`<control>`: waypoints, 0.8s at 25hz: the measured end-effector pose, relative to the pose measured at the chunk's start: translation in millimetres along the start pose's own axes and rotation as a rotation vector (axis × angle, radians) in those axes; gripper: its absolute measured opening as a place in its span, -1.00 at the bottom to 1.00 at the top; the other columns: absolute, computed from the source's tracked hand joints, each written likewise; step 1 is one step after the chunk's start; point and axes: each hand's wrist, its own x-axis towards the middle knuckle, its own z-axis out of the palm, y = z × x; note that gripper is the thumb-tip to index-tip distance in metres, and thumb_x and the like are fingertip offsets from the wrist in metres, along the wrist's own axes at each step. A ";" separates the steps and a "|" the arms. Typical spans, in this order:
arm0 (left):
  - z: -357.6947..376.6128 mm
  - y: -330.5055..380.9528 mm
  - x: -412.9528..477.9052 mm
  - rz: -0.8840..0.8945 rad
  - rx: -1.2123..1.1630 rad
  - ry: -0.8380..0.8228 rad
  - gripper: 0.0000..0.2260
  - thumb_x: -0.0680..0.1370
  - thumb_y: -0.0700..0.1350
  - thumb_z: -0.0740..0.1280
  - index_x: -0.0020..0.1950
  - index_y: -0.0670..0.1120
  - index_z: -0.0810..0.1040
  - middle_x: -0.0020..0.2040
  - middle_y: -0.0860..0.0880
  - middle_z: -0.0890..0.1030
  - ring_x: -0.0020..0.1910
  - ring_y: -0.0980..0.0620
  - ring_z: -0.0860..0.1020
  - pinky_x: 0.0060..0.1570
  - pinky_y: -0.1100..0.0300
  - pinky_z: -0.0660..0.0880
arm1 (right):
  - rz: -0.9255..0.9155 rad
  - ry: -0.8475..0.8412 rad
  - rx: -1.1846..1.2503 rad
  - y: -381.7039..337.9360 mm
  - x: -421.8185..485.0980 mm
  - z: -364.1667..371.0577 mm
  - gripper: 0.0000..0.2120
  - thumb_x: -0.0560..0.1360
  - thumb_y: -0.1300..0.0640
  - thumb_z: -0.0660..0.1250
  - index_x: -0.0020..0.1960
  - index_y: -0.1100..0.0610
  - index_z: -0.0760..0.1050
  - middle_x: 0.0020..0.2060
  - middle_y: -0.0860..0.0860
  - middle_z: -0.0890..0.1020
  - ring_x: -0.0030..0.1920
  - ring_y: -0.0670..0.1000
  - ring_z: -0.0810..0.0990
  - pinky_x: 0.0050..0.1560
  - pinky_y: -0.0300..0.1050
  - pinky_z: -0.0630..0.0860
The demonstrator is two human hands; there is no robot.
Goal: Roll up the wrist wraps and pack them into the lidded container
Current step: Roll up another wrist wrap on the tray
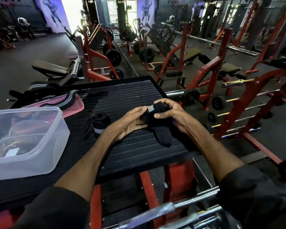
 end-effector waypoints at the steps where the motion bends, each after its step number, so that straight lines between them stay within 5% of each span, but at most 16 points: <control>1: -0.7 -1.5 -0.2 0.000 0.031 0.002 -0.60 0.62 0.07 0.30 0.43 -0.01 0.43 0.33 -0.07 0.58 0.30 -0.03 0.57 0.40 -0.02 0.44 | -0.021 -0.002 0.003 -1.1 -1.7 0.8 -0.52 0.26 0.50 0.51 0.08 0.12 0.60 -0.06 0.07 0.68 -0.03 0.04 0.65 -0.05 -0.11 0.63; 7: 5.8 -2.6 -6.6 0.021 0.075 0.037 -0.62 0.53 0.11 0.41 0.29 -0.01 0.51 0.21 0.00 0.66 0.27 -0.01 0.59 0.33 0.08 0.50 | -0.149 -0.081 0.172 -1.3 -4.4 8.2 -0.49 0.20 0.54 0.44 0.05 0.13 0.57 0.10 0.07 0.69 0.10 0.04 0.67 0.02 -0.09 0.63; 11: 2.6 -2.6 -12.1 0.115 0.108 0.193 -0.57 0.45 -0.01 0.51 0.29 -0.06 0.55 0.19 -0.04 0.68 0.20 0.03 0.64 0.27 0.00 0.55 | -0.061 -0.178 0.187 -2.6 -5.8 6.6 -0.45 0.24 0.61 0.36 0.07 0.10 0.52 0.21 0.08 0.65 0.15 0.04 0.64 -0.05 -0.13 0.64; 15: 6.0 -1.2 -14.3 0.240 0.188 0.262 -0.70 0.45 -0.23 0.53 0.13 -0.05 0.59 0.04 -0.01 0.69 0.03 0.14 0.65 0.12 0.16 0.59 | 0.124 -0.138 0.395 -13.0 -6.0 0.1 -0.66 0.44 0.25 0.42 0.18 0.02 0.54 0.21 0.08 0.64 0.10 0.07 0.66 -0.14 -0.01 0.60; 20: 10.1 0.6 -14.0 0.352 0.265 0.318 -0.62 0.35 -0.29 0.60 0.09 -0.07 0.60 0.00 0.03 0.69 -0.03 0.21 0.66 -0.01 0.33 0.56 | 0.243 -0.146 0.155 0.9 -8.4 -1.7 -0.70 0.55 -0.02 0.39 0.23 0.08 0.64 0.10 0.09 0.68 0.03 0.06 0.65 0.10 -0.02 0.51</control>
